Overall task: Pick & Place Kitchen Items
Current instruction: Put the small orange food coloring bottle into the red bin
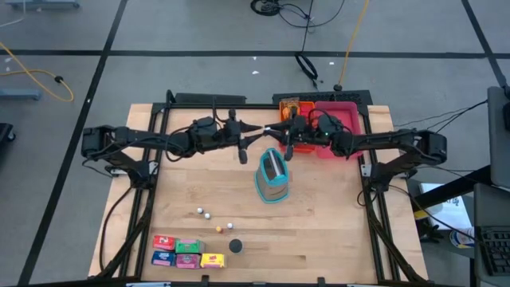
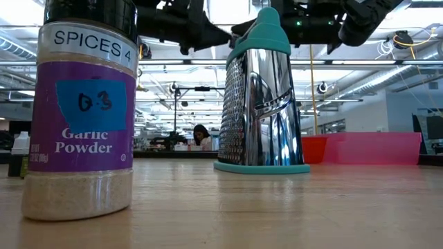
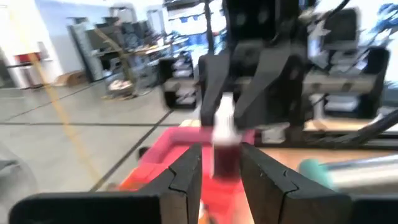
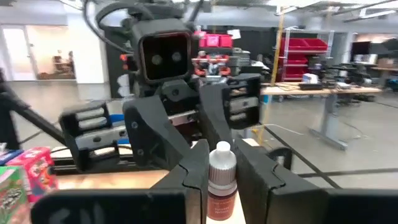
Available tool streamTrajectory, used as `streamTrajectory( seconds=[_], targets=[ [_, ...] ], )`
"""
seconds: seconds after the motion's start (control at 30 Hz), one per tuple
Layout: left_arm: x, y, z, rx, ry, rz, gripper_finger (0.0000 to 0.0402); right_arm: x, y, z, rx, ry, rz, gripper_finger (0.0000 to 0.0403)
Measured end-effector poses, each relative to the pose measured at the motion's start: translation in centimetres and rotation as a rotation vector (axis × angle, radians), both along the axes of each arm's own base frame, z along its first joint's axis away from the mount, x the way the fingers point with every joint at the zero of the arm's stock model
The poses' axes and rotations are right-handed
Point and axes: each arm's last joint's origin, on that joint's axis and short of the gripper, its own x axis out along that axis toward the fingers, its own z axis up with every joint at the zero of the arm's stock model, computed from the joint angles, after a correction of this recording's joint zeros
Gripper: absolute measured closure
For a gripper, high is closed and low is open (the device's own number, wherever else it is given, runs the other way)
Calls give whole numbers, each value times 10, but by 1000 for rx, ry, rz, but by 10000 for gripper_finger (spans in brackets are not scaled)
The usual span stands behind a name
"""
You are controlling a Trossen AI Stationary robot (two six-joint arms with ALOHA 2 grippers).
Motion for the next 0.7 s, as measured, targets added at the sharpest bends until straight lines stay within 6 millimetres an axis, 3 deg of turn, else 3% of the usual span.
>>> streamTrajectory(
  seconds=[0.3,0.5,0.7],
  targets=[
    [-21,0,1,19,216,135,289,-46,-7,-11,44,100,-167,359],
    [-36,-2,-3,-58,347,174,289,-76,-6,-42,99,174,-308,359],
    [-40,-7,-13,-112,450,174,289,-93,-4,-75,140,235,-443,359]
  ],
)
